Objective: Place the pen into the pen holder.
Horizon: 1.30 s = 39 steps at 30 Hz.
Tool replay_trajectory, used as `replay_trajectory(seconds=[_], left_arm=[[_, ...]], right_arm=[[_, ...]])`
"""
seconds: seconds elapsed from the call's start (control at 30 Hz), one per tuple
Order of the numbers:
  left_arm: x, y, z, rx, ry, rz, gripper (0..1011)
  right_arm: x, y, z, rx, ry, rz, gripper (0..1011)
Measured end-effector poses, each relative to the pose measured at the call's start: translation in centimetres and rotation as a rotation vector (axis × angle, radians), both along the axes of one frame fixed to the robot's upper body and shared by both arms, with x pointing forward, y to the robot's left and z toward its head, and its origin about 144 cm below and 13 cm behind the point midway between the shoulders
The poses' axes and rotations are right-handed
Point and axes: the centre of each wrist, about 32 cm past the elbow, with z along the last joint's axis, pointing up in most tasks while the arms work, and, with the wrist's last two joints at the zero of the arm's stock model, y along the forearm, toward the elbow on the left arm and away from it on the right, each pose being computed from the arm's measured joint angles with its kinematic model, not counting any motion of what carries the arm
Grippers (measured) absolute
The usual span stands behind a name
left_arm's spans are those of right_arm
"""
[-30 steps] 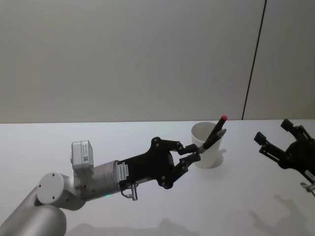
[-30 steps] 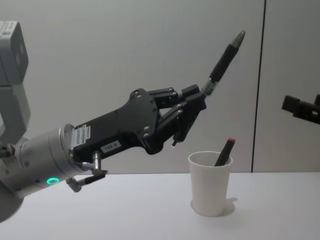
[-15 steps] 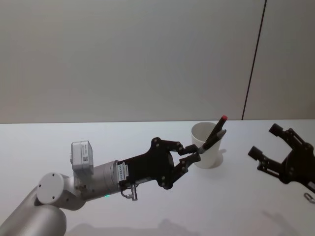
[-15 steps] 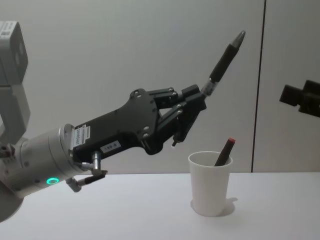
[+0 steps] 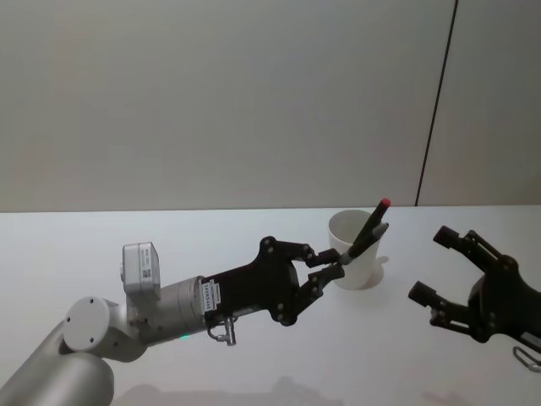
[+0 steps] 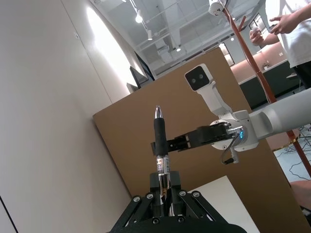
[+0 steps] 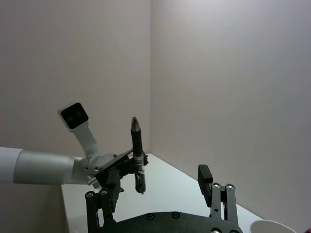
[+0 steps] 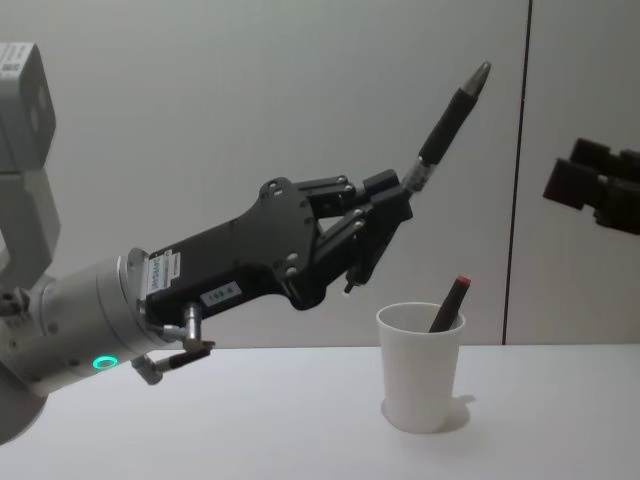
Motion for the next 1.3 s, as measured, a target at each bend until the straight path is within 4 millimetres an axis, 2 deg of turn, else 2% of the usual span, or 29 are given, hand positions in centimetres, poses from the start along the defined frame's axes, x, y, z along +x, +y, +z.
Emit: replay_trajectory(seconds=[0.3, 1.23, 1.3], left_arm=[[0.0, 0.0, 0.0, 0.000, 0.000, 0.000, 129], [0.0, 0.0, 0.0, 0.000, 0.000, 0.000, 129], [0.0, 0.0, 0.0, 0.000, 0.000, 0.000, 129]], right_arm=[[0.5, 1.2, 0.4, 0.010, -0.020, 0.051, 1001], [1.6, 5.6, 1.1, 0.064, -0.019, 0.046, 1002], [1.7, 5.8, 1.2, 0.067, -0.020, 0.047, 968]])
